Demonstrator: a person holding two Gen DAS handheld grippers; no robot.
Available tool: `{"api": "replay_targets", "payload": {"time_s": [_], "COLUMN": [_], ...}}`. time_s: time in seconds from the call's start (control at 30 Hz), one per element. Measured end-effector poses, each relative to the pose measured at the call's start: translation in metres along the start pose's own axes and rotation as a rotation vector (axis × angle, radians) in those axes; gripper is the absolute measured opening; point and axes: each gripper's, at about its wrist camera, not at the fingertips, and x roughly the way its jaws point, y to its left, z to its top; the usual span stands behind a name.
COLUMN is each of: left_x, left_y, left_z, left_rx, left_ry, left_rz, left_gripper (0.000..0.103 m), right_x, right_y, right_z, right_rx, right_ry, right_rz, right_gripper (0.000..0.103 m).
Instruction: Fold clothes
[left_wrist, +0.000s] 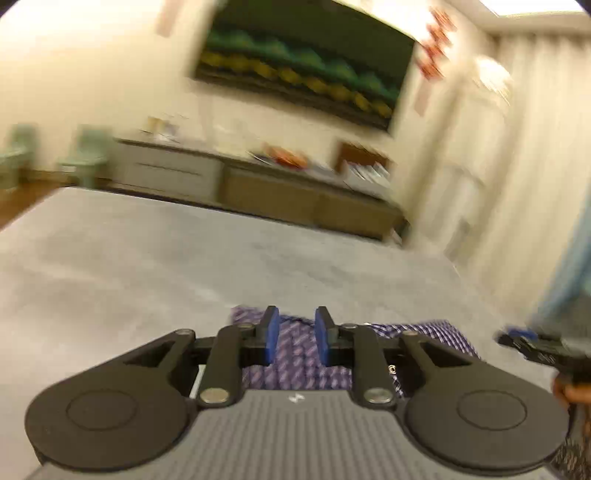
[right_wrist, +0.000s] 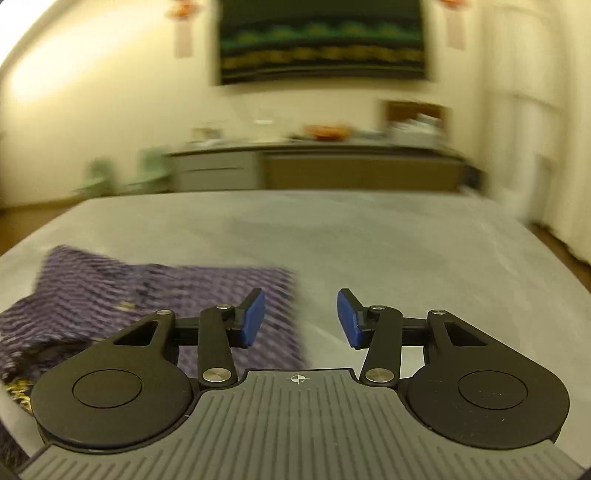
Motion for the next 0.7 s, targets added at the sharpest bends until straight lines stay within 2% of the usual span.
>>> {"api": "replay_targets", "payload": {"time_s": [0.13,0.27,0.3,0.33,0.43,0.5,0.57,0.63,0.7], "left_x": [0.079,0.121,0.122,0.121,0.118,0.119,0.107,0.077,0.047], "left_y": [-0.006,0.016,0.024,0.029,0.027,0.021,0.016,0.006,-0.002], "left_z": [0.012,-0.015,-0.021,-0.025,-0.030,-0.023,-0.016,-0.016,-0.026], "left_rx": [0.111,0.094,0.058,0.035,0.070,0.079,0.074,0.102,0.125], "left_ry": [0.144,0.250,0.254,0.257,0.243,0.234,0.200,0.156,0.138], "left_rz": [0.020,0.047,0.036,0.027,0.028,0.039,0.061,0.053,0.028], "left_gripper": [0.024,0.028,0.028,0.028,0.028,0.028,0.026,0.025,0.025], "right_x": [0.043,0.100,0.106,0.110,0.120,0.125,0.126,0.126,0.096], "right_y": [0.024,0.020,0.017,0.014,0.004,0.000,0.003,0.004,-0.004], "right_z": [0.032,0.038,0.036,0.034,0.029,0.028,0.030,0.034,0.043], "right_rx": [-0.164,-0.243,-0.246,-0.244,-0.240,-0.237,-0.249,-0.239,-0.230], "right_ry": [0.038,0.209,0.227,0.239,0.273,0.290,0.298,0.313,0.245], "right_rz": [0.125,0.194,0.205,0.215,0.243,0.253,0.237,0.220,0.191], "right_gripper": [0.048,0.045,0.040,0.041,0.043,0.046,0.046,0.046,0.044]}}
